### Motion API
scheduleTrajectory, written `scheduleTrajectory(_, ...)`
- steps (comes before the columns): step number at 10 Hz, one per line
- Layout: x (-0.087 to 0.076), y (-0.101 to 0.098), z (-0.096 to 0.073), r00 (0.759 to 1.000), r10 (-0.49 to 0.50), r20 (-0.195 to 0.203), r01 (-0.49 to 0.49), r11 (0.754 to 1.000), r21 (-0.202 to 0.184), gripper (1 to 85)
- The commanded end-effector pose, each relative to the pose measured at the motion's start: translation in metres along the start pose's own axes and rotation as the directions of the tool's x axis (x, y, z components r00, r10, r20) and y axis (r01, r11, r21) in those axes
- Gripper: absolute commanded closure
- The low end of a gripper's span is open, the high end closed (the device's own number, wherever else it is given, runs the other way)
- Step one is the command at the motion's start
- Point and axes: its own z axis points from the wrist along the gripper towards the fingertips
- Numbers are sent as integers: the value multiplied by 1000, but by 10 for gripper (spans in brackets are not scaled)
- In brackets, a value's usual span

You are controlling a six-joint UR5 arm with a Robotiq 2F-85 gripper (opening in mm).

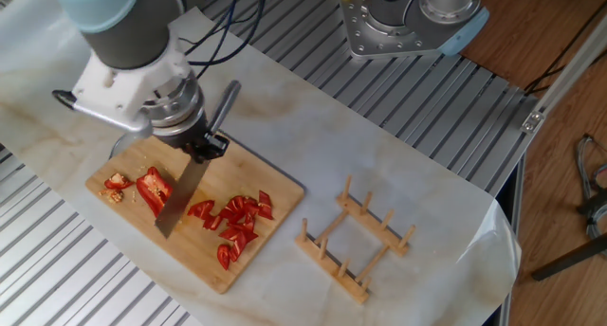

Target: Chop the chili peppers

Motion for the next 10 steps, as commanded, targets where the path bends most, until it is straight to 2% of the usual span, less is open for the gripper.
scheduleTrajectory(1, -7, -5, 14, 1000, 18, -22, -18, 999, -28, 843)
scheduleTrajectory(2, -6, -5, 16, 999, 24, -40, -25, 999, -33, 843)
scheduleTrajectory(3, -2, 0, 21, 996, 42, -85, -48, 997, -63, 843)
scheduleTrajectory(4, -3, 6, 23, 995, 51, -87, -59, 994, -90, 843)
scheduleTrajectory(7, -3, 15, 16, 997, 47, -57, -54, 991, -122, 843)
scheduleTrajectory(10, -7, 29, 13, 997, 64, -49, -71, 983, -170, 843)
